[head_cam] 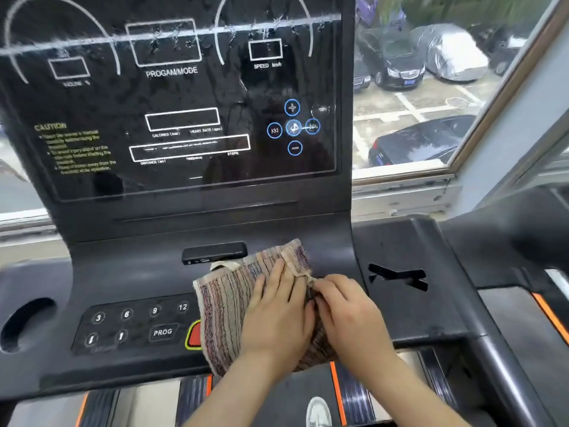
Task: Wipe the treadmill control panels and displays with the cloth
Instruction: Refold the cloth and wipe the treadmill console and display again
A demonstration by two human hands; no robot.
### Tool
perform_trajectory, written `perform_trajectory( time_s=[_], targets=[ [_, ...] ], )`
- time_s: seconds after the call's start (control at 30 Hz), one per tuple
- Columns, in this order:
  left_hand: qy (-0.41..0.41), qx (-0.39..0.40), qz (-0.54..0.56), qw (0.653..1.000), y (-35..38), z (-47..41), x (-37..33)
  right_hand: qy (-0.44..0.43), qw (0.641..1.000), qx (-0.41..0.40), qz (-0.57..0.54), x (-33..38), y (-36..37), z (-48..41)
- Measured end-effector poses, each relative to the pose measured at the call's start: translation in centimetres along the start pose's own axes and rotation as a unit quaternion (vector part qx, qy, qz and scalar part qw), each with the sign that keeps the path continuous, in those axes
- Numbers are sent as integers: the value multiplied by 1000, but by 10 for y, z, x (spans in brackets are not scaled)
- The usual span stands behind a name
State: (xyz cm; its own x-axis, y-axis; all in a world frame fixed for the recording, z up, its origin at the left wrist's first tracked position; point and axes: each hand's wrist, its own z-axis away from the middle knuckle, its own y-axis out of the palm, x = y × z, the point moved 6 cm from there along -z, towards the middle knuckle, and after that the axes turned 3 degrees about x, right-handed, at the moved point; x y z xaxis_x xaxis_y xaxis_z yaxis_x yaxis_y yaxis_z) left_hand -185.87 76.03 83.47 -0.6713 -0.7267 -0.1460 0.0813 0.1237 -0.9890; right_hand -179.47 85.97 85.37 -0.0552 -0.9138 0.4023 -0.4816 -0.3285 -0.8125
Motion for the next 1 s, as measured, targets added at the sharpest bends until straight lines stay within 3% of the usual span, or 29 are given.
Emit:
perform_trajectory(
  time_s=[0.2, 0.37, 0.5, 0.6, 0.73, 0.87, 1.0],
  targets=[
    [-44, -104, -23, 993, -23, 14, 3, -29, 996, 62, 55, -6, 11, 38],
    [-34, -79, -75, 993, -24, 9, 21, 11, 994, 83, 75, -12, 17, 8],
    [25, -100, -29, 994, -24, 41, 22, -15, 989, 113, 99, -5, -3, 61],
    [56, -122, -2, 991, -25, 55, 19, 18, 988, 114, 101, -1, -4, 65],
    [57, -118, 18, 991, -23, 51, 10, 65, 988, 104, 94, 3, 11, 26],
    [78, -113, 32, 990, -21, 65, 10, 37, 985, 131, 103, 23, 2, 65],
    [30, -101, 16, 994, -20, 59, 11, 61, 989, 108, 76, 10, 15, 11]
  ],
)
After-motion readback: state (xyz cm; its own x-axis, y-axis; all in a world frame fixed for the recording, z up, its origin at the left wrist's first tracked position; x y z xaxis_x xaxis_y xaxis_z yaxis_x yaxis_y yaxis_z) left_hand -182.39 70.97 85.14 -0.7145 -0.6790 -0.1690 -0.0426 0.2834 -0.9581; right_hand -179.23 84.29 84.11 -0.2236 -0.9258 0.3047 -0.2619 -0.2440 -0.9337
